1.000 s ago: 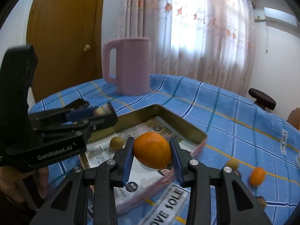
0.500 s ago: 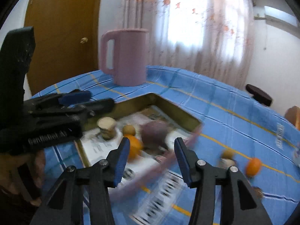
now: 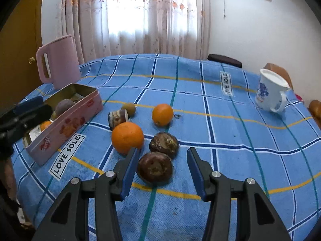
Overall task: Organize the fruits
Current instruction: 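Grasp the dark brown round fruit with the right tool while the left tool grasps an orange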
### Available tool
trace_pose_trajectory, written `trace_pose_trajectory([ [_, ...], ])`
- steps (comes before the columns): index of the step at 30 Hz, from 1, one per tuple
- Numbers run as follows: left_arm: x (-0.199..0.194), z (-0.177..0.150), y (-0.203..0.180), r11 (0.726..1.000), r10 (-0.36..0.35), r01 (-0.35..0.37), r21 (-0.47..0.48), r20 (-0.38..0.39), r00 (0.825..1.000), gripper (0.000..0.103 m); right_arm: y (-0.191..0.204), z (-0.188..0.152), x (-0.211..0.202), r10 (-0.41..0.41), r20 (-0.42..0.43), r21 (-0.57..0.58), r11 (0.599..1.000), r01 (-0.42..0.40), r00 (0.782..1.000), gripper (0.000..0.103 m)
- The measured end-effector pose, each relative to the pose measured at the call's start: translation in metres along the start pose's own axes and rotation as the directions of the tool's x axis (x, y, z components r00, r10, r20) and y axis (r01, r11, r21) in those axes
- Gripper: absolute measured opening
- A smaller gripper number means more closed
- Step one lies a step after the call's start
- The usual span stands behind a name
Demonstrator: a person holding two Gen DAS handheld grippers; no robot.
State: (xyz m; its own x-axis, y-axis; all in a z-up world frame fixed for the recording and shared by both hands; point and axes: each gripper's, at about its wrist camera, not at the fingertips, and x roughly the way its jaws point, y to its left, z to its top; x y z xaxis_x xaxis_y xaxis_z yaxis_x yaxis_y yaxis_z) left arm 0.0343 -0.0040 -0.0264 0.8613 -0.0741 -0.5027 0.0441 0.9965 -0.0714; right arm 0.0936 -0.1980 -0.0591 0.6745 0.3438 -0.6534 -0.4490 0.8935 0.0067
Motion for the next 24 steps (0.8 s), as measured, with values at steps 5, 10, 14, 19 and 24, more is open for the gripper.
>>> trace_pose_trajectory([
  [5, 0.019, -0.001, -0.014, 0.999, -0.018, 0.02, 0.031, -0.05, 0.999, 0.079, 0.004, 0.0, 0.014, 0.047, -0.072, 0.004, 0.999, -0.047, 0.996, 0.052],
  [10, 0.034, -0.003, -0.027, 0.998, -0.046, 0.05, 0.044, -0.095, 0.994, 0.079, 0.0, 0.0, 0.029, 0.094, -0.131, 0.041, 0.995, -0.089, 0.987, 0.047],
  [14, 0.04, -0.003, -0.036, 0.996, -0.073, 0.08, 0.048, -0.119, 0.99, 0.079, -0.004, 0.001, 0.026, 0.084, -0.111, 0.048, 0.996, -0.079, 0.99, 0.046],
  [19, 0.051, 0.001, -0.05, 0.993, -0.093, 0.102, 0.056, -0.151, 0.984, 0.079, -0.018, 0.008, 0.014, -0.08, -0.033, 0.044, 0.996, 0.081, 0.996, 0.046],
  [24, 0.072, 0.002, -0.061, 0.991, -0.108, 0.122, 0.056, -0.209, 0.972, 0.073, -0.034, 0.009, 0.015, -0.092, -0.032, 0.082, 0.992, 0.094, 0.995, 0.047],
])
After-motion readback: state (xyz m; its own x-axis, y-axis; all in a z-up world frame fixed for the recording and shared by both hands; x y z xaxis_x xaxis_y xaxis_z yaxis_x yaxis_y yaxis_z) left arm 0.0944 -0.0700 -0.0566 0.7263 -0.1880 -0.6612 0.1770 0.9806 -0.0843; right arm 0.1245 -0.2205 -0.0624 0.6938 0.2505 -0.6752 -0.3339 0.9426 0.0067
